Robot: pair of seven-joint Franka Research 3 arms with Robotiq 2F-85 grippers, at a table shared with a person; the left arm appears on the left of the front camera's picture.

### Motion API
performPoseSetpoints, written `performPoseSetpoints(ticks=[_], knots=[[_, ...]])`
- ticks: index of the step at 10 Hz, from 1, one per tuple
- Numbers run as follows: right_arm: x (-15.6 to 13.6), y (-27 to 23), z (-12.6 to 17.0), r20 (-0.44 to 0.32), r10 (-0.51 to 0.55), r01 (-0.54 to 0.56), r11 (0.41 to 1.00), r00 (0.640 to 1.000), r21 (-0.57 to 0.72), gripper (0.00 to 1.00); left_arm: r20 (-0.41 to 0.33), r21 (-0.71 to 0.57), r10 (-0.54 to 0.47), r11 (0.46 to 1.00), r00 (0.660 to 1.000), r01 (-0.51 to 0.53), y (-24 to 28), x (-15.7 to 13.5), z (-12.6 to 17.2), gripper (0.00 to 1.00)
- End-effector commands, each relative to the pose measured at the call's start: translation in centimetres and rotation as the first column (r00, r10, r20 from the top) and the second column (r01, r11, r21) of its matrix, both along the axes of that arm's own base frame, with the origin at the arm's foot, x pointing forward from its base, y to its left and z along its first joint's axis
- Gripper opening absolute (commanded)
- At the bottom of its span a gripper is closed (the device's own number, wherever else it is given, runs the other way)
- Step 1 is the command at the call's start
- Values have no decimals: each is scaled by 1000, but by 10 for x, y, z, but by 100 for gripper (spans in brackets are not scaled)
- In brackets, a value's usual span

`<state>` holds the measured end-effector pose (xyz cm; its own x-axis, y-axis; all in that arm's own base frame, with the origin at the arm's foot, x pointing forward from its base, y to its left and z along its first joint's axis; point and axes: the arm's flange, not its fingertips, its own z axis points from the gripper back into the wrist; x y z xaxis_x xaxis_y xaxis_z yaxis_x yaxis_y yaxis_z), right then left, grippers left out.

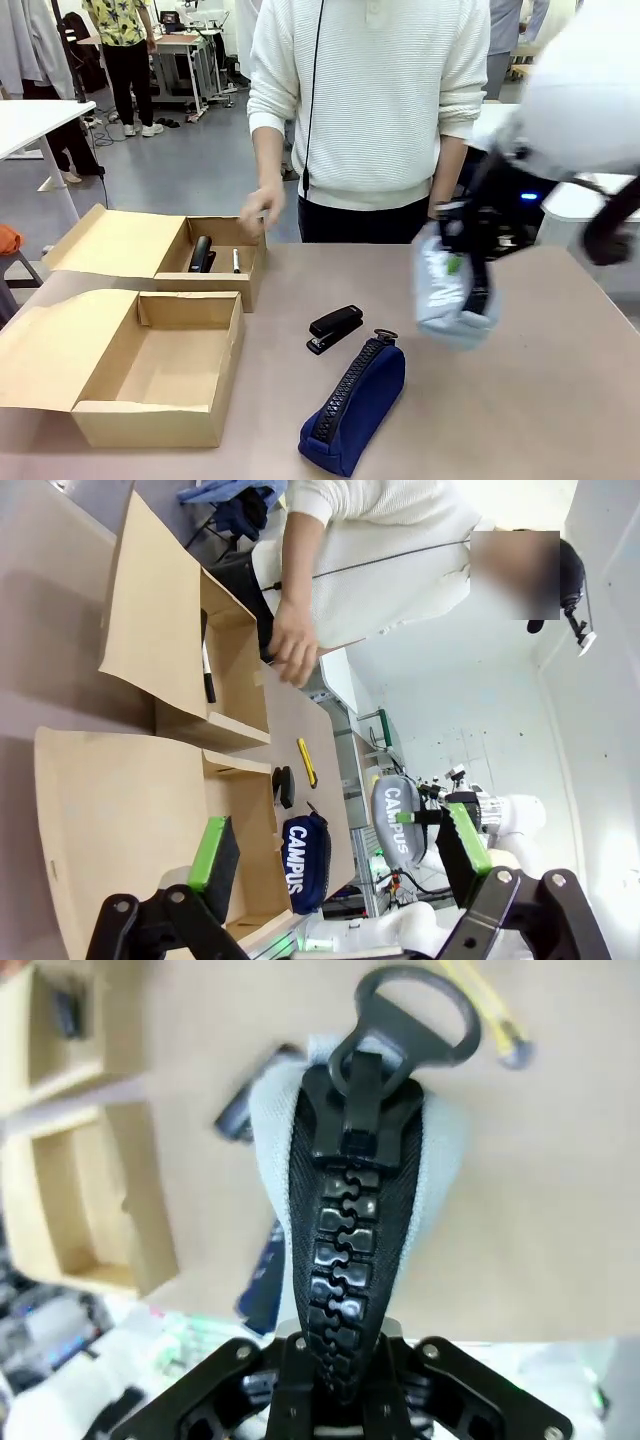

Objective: Place items inside the box.
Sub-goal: Pick up a Pencil pouch or Stapler and place it inside the Mailer Box closest to the robot.

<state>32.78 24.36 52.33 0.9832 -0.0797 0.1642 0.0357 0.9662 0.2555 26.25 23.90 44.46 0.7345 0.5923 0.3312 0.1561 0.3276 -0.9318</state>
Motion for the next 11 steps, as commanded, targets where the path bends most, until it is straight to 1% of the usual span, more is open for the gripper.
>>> performPoseSetpoints(ticks=[1, 2, 3, 4, 5, 6, 7, 10, 11], knots=[[25, 96, 5, -76, 89, -83, 993, 993, 83, 5, 30, -7, 3, 1000, 1000, -2, -1, 0, 2, 100], [12, 153, 3, -127, 62, -45, 990, 990, 133, 5, 30, -7, 3, 1000, 1000, -2, -1, 0, 2, 100], [-10, 207, -1, -147, 101, -81, 987, 984, 137, 5, 30, -7, 3, 1000, 1000, -2, -1, 0, 2, 100], [-32, 256, -11, -141, 155, -136, 982, 978, 130, 5, 30, -7, 3, 1000, 1000, -2, -1, 0, 2, 100], [-49, 296, -24, -112, 160, -144, 980, 981, 140, 5, 30, -7, 3, 1000, 1000, -2, -1, 0, 2, 100], [-56, 320, -44, -144, 156, -138, 982, 977, 127, 5, 30, -7, 3, 1000, 1000, -2, -1, 0, 2, 100], [-58, 261, -17, -157, 188, -162, 973, 970, 165, 5, 30, -7, 3, 1000, 1000, -2, -1, 0, 2, 100], [-58, 261, -17, -157, 188, -162, 973, 970, 165, 5, 30, -7, 3, 1000, 1000, -2, -1, 0, 2, 100], [-56, 279, -27, -162, 173, -148, 976, 971, 158, 5, 30, -7, 3, 1000, 1000, -2, -1, 0, 2, 100]])
